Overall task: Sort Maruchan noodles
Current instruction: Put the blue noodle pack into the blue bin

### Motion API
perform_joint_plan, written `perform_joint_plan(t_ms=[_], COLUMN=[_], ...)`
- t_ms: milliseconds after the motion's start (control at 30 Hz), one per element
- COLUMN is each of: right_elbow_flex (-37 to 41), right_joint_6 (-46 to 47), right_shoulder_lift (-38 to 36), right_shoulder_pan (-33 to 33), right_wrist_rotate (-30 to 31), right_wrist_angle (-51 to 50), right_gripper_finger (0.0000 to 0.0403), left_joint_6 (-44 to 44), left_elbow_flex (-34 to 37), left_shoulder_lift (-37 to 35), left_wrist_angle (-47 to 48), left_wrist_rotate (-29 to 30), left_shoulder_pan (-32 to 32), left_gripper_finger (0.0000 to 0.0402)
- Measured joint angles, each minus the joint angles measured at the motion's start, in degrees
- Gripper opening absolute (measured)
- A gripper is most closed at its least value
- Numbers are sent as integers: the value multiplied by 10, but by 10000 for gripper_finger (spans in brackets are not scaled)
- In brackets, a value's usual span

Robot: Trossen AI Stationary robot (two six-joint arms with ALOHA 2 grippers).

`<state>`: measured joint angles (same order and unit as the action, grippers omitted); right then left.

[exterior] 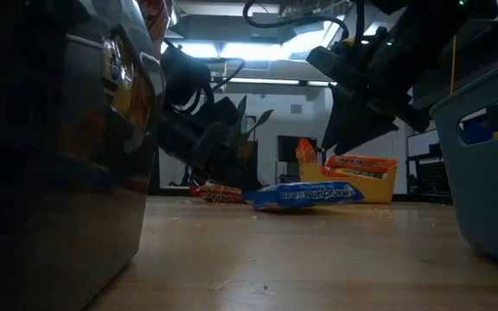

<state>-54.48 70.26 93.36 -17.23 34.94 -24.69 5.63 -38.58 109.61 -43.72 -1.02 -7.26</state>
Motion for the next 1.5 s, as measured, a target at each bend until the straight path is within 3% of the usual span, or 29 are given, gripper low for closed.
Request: perform_joint_plan(t_ms=[200,300,433,500,700,967,1100,1233,1400,1500], right_elbow_flex=[0,0,0,0,0,-9,-21,-30,-31,-30], right_joint_6=[-27,-174,-422,-491,-584,-703,-778,-856,-892,-942], right_shoulder_lift=[0,0,0,1,11,14,14,15,45,73], right_shoulder_pan=[0,-2,-4,-4,-3,-4,-4,1,12,12], right_wrist_rotate=[1,-11,-72,-78,-87,-89,-61,-53,-97,-64], right_wrist_angle=[4,37,95,101,56,40,39,58,69,69], right_gripper_finger=[99,99,99,99,118,208,241,253,255,255], left_joint_6=[-1,-2,-3,-2,-2,-2,-2,-1,-2,-2], left_elbow_flex=[0,0,-1,-1,-1,0,0,1,1,1], left_shoulder_lift=[-1,-1,-2,-2,-2,-1,-1,-1,-1,0], left_wrist_angle=[21,25,40,48,51,53,53,53,53,53], left_wrist_rotate=[5,5,4,4,5,16,18,19,21,22], left_shoulder_pan=[0,0,-2,-5,-13,-18,-18,-20,-21,-22], left_gripper_finger=[0,0,0,0,0,0,0,0,0,0])
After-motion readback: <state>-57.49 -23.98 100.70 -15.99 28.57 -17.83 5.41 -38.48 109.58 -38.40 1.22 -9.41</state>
